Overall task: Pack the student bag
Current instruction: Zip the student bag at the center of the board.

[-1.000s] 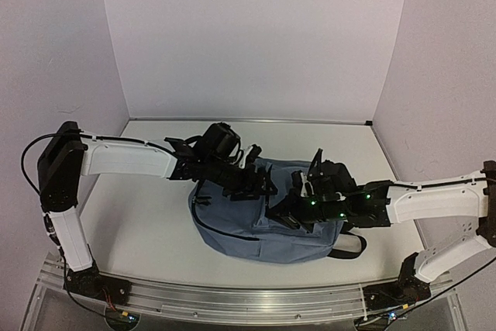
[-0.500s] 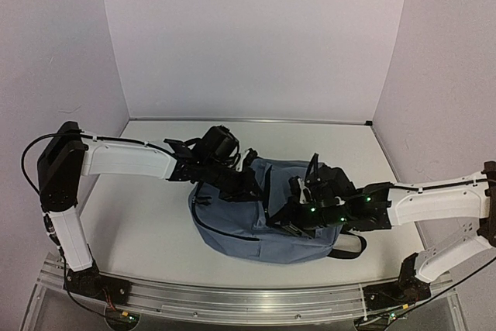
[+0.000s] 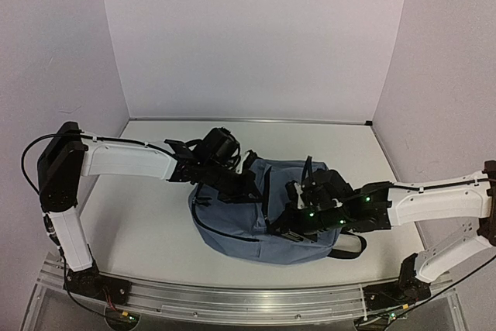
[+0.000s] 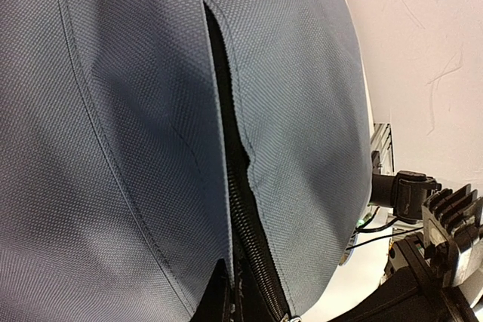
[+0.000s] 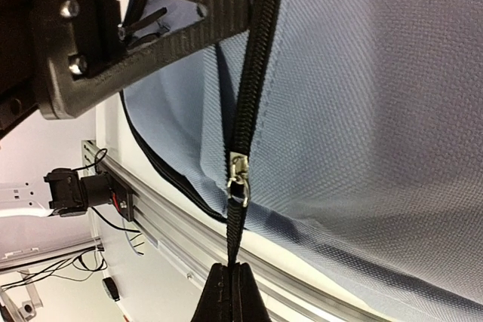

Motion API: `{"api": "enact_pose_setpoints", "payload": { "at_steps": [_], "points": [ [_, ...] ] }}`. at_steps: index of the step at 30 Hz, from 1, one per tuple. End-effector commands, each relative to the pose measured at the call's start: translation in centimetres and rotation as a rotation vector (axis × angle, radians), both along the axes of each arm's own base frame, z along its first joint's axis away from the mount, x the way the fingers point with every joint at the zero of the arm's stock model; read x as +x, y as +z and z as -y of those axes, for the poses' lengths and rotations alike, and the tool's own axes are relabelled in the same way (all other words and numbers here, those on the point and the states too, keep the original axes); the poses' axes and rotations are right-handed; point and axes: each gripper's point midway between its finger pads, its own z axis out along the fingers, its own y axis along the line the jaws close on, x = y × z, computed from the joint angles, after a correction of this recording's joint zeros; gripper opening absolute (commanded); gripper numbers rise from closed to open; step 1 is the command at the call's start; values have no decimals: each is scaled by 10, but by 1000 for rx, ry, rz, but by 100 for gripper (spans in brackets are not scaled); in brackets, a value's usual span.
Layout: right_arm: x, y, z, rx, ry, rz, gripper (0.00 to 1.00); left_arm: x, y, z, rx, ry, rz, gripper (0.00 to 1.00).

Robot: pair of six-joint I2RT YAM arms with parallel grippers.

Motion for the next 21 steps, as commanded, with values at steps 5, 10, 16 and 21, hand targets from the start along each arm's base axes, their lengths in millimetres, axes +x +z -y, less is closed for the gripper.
{"api": "enact_pose_setpoints", "payload": {
  "at_steps": [5, 10, 16, 21],
  "points": [
    [-20, -28, 7, -98, 51, -44, 0, 22, 25, -9, -13, 66, 99, 0],
    [-18, -29, 6, -110, 53, -32, 0, 20, 25, -8, -27, 59, 88, 2],
    [-10, 4, -10, -59, 123, 77, 51, 20, 28, -11, -41, 77, 90, 58],
    [6, 36, -14, -38, 104, 203, 98, 29, 27, -29, -9, 126, 116, 85]
  ]
}}
